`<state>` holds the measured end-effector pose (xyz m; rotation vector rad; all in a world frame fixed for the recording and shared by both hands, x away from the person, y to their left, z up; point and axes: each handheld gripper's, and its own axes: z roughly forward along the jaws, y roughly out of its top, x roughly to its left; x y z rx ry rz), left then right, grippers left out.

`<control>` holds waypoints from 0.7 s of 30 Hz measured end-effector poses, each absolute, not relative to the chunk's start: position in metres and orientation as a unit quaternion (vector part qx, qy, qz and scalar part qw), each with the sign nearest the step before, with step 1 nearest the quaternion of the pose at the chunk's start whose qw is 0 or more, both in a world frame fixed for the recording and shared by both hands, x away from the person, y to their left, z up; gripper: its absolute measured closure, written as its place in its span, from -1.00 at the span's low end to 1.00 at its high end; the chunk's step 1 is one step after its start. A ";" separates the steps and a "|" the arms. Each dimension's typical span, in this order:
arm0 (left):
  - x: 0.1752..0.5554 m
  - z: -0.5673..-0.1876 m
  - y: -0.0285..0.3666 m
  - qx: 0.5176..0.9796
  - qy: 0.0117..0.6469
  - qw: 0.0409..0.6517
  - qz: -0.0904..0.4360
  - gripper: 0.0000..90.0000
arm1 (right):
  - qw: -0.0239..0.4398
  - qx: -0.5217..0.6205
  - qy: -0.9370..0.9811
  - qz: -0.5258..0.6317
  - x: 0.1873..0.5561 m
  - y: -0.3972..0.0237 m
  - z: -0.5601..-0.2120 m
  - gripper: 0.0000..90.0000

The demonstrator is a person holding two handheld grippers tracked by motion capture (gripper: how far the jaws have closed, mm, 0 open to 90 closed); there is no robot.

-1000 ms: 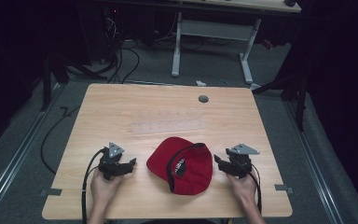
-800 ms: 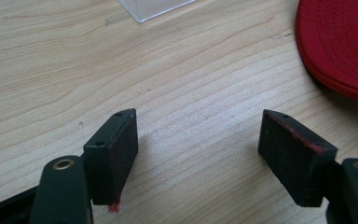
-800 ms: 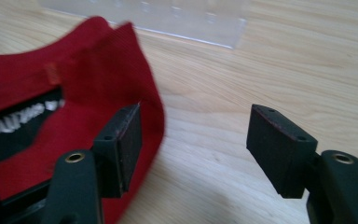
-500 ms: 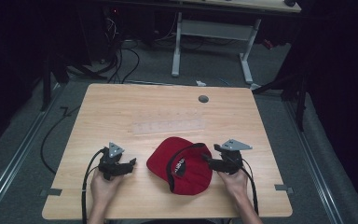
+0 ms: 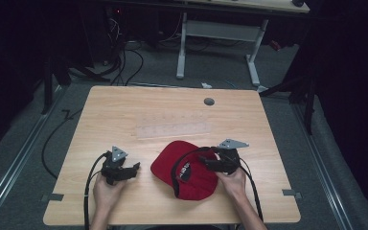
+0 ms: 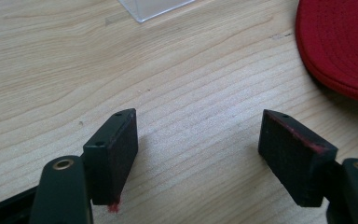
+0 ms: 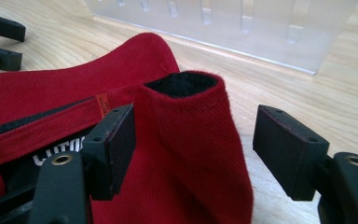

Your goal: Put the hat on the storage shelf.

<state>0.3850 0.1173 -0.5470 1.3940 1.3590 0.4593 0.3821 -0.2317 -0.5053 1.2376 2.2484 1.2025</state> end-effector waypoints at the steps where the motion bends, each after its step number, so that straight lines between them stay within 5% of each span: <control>1: 0.385 -0.547 0.117 0.586 0.572 0.540 0.193 -0.36 | 0.150 0.431 0.785 0.420 0.383 -0.232 -0.506 -0.33; 12: 0.385 -0.547 0.117 0.586 0.571 0.541 0.192 -0.35 | 0.114 0.427 0.795 0.415 0.392 -0.227 -0.520 -0.18; 21: 0.385 -0.547 0.116 0.586 0.572 0.541 0.192 -0.35 | 0.093 0.424 0.803 0.408 0.394 -0.222 -0.528 0.14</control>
